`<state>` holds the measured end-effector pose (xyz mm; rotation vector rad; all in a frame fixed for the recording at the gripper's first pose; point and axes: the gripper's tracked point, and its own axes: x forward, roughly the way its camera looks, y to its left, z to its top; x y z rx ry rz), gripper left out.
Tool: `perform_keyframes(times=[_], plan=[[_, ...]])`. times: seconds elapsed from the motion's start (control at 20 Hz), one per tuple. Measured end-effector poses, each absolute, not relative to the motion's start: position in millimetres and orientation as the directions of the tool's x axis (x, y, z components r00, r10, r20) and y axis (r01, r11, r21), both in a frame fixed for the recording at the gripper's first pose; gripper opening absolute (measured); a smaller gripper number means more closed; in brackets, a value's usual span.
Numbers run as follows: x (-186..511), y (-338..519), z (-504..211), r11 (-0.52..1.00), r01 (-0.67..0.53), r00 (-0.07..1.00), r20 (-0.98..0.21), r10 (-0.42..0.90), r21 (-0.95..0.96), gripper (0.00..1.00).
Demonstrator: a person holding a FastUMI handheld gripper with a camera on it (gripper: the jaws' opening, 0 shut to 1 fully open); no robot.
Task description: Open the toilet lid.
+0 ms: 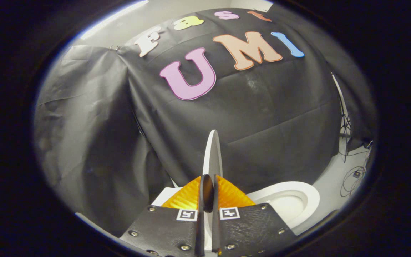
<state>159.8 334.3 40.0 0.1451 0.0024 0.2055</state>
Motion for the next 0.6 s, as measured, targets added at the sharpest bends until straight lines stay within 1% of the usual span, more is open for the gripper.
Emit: perform_keyframes(times=[0.25,0.45,0.6], plan=[[156,367,39,0.966,-0.246,0.969,0.002,0.246,0.084,0.08],[154,395,36,0.959,-0.274,0.962,0.009,0.274,0.075,0.09],[153,417,33,0.952,-0.304,0.953,-0.006,0.304,0.026,0.09]])
